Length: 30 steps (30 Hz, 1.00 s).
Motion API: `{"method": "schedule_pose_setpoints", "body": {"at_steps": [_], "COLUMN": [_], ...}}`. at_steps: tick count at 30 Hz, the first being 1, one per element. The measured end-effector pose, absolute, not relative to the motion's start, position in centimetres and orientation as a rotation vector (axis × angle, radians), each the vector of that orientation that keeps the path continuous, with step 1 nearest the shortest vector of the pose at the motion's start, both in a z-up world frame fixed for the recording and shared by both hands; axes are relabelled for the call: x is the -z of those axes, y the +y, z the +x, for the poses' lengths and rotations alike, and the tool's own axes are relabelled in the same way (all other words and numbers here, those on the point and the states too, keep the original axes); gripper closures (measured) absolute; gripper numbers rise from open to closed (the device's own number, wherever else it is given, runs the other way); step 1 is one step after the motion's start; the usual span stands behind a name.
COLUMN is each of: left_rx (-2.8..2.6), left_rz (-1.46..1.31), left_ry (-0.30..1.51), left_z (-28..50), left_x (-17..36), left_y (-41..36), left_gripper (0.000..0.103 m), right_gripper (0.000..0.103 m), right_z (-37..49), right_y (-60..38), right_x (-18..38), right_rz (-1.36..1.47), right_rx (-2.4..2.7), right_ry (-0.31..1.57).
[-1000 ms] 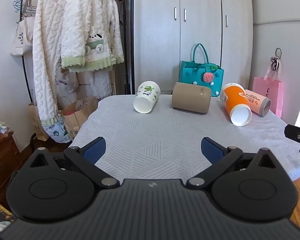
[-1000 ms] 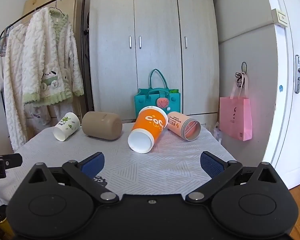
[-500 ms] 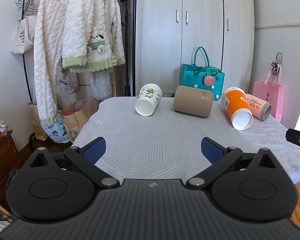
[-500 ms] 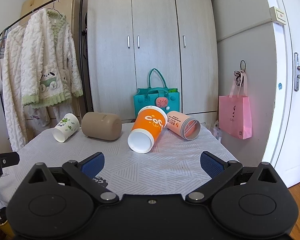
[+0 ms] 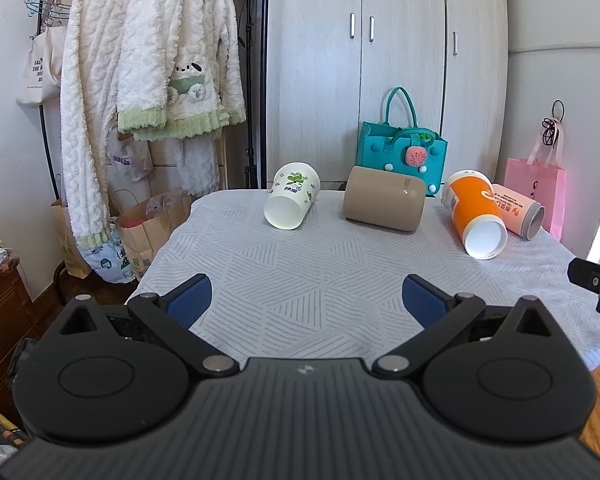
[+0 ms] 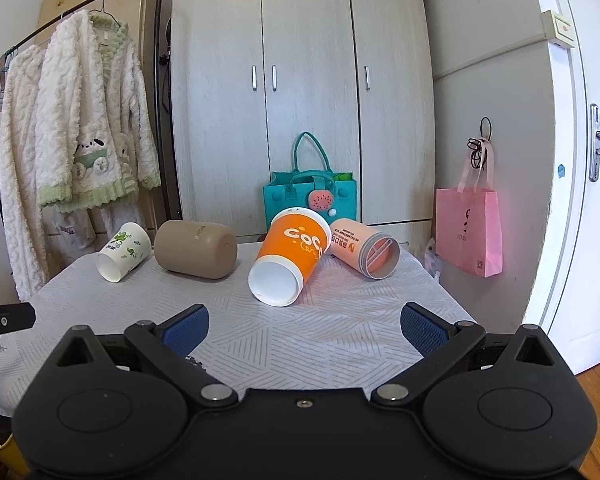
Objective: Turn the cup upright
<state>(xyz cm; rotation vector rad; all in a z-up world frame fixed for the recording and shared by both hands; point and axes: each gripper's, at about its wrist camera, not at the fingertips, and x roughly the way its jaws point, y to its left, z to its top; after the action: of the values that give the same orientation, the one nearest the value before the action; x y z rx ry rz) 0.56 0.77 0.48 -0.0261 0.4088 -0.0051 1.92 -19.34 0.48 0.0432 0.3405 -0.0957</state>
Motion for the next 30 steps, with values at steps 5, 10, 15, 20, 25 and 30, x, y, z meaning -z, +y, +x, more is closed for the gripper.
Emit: {"method": "schedule_pose_setpoints", "body": {"at_steps": [5,10,15,20,25,30], "left_rx": [0.008,0.015,0.024,0.019,0.009,0.006], "left_rz": [-0.025,-0.026,-0.023,-0.023,-0.029,-0.024], "left_ry": [0.407,0.408,0.408,0.406,0.407,0.414], "left_z": [0.9,1.3,1.5,1.7,1.6,1.5], "left_x": [-0.7,-0.9,-1.1,-1.3,-1.4,-1.2], "left_y": [0.6,0.4,0.1,0.2,0.5,0.5], "left_gripper": [0.000,0.000,0.000,0.000,0.000,0.000], "right_gripper": [0.000,0.000,0.000,0.000,0.000,0.000], "right_z": [2.3,2.8,2.9,3.1,3.2,3.2], "right_y": [-19.6,-19.7,-19.9,-20.1,-20.0,-19.8], "right_x": [-0.4,-0.5,-0.6,-0.7,-0.8,-0.3], "right_rz": [0.042,0.037,0.037,0.038,0.033,0.028], "right_rx": [0.100,0.109,0.118,0.119,0.114,0.110], "right_ry": [0.343,0.346,0.349,0.347,0.349,0.361]}}
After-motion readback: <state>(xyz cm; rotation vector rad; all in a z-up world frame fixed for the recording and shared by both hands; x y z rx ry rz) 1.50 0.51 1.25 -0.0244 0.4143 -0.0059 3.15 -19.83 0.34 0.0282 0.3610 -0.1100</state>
